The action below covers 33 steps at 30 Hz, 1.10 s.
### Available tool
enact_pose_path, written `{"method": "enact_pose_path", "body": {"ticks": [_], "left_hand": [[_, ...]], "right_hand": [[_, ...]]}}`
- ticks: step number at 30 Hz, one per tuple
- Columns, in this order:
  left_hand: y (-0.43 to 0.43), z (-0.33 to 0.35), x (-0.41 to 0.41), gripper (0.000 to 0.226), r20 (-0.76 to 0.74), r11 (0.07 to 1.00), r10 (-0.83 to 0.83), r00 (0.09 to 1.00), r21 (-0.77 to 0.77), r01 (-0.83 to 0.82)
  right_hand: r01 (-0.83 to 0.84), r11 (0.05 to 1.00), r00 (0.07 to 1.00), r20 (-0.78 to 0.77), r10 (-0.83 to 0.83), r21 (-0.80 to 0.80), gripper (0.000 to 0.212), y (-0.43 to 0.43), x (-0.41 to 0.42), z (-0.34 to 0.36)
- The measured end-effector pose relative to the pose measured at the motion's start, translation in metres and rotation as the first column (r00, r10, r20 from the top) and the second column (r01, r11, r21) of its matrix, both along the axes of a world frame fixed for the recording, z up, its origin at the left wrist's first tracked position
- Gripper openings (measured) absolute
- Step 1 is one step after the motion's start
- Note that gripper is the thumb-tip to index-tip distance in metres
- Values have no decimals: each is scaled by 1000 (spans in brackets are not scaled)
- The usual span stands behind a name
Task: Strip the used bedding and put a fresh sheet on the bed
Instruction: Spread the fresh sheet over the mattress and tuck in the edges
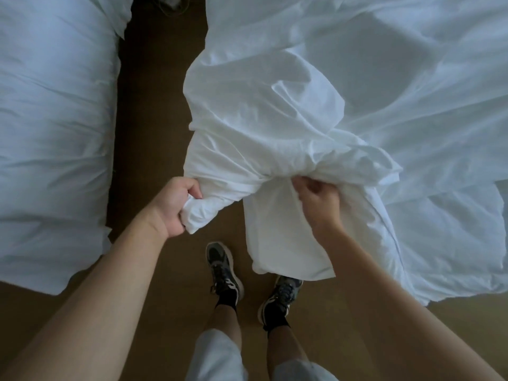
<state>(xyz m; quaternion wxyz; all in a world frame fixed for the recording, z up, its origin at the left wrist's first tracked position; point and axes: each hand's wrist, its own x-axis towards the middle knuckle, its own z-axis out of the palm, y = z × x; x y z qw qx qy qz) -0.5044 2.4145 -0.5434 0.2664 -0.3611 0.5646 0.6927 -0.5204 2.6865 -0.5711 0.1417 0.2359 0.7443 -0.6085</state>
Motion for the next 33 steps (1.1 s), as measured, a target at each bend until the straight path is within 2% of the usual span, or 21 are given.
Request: {"method": "enact_pose_path", "body": {"ticks": [3,6,8,11,13,14,16,17,19,20,21,23,24,25,27,28,29,31,33], "left_hand": [[-22,3,-9,39,-42,999,9,999,46,-7],[-36,2,-22,50,-75,998,-18,997,60,22],[-40,-1,-29,48,-77,994,-74,994,71,79],[-40,1,-40,41,-34,978,-209,977,-9,209],[-38,5,-49,43,-2,962,-262,965,-77,261],[-36,8,-52,42,8,957,-267,964,-117,266],[-30,14,-60,38,-2,933,-250,968,-267,240],[-27,16,-63,34,-28,908,-224,974,-370,198],[-20,20,-66,35,-124,852,-156,980,-519,70],[-16,20,-65,35,-178,837,-140,974,-547,20],[-12,19,-63,33,-221,831,-138,965,-556,-9],[-5,14,-56,33,-271,840,-161,949,-542,-12],[0,10,-52,42,-286,851,-185,940,-526,7],[5,6,-49,56,-290,853,-228,929,-519,47],[17,-2,-47,85,-278,831,-334,900,-538,142],[22,-7,-46,92,-278,812,-364,889,-563,157],[25,-9,-47,91,-287,798,-361,887,-588,135],[22,-6,-49,67,-329,818,-251,910,-575,18],[9,3,-55,50,-317,880,-94,944,-470,-71]], "right_hand": [[15,995,979,-199,-35,-98,12,-13,-23,7],[48,993,965,-250,-74,-110,12,-33,-28,10],[48,989,968,-237,-80,-137,10,-45,-38,4],[-64,996,977,-209,51,-56,45,-62,-49,-2],[10,998,986,-164,-19,-56,68,-70,-52,-5],[83,992,985,-141,-97,-98,71,-70,-55,-5],[186,970,974,-102,-203,-156,64,-67,-62,-3],[170,975,978,-100,-185,-144,54,-64,-67,-1],[6,1000,990,-138,-4,15,25,-60,-72,-3],[-79,990,981,-166,97,114,18,-61,-71,-5],[-133,971,966,-194,172,199,22,-63,-69,-9],[-126,958,944,-265,196,259,18,-69,-63,-14],[-92,970,943,-293,157,226,12,-73,-62,-13],[-52,985,950,-297,100,166,17,-77,-63,-13],[-19,999,973,-231,29,47,40,-85,-68,-10],[-42,999,984,-170,45,17,45,-88,-70,-8],[-102,995,988,-113,102,3,42,-91,-72,-6],[-236,972,971,-46,236,17,33,-93,-72,-4],[-228,972,972,-54,230,56,28,-87,-70,-2]]}}
